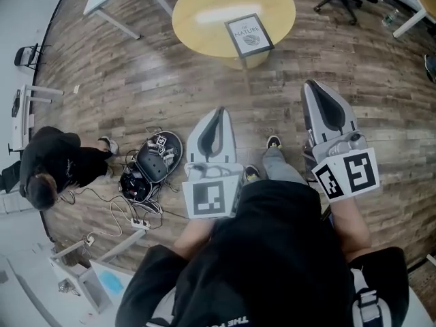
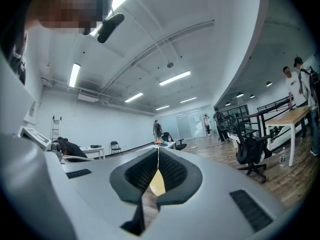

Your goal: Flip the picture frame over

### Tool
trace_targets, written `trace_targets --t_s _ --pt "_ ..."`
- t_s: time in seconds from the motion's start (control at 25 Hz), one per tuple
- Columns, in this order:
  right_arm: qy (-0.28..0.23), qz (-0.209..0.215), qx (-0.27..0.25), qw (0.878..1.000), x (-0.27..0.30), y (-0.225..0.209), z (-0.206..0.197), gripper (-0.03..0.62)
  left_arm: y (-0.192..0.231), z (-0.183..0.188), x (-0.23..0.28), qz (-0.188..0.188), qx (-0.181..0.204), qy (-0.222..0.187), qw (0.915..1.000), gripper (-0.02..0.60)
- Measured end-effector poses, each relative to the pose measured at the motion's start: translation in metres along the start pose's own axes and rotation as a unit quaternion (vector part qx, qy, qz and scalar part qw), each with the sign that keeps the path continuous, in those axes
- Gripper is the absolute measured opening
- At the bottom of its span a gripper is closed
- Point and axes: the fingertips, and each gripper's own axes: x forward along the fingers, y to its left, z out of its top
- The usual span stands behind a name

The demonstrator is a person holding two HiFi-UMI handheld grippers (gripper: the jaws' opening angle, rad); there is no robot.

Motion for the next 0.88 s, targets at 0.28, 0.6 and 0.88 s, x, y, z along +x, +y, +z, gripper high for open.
trace_targets --t_s 0.28,0.6,0.88 --pt "-0.016 0.001 0.012 1.000 0.031 -0.080 0.012 0.020 -0.027 0.015 0.078 0.006 0.028 0.004 0.9996 0.023" --pt "0.006 -0.014 0.043 0.999 0.062 -0.149 -0.008 0.020 -0.032 0.009 0.136 0.020 0.040 0.032 0.9985 0.023" --pt "0.017 -0.026 0.052 0.998 0.093 -0.173 -0.019 0.020 -0.018 0.008 0.176 0.017 0.042 0.035 0.9984 0.023"
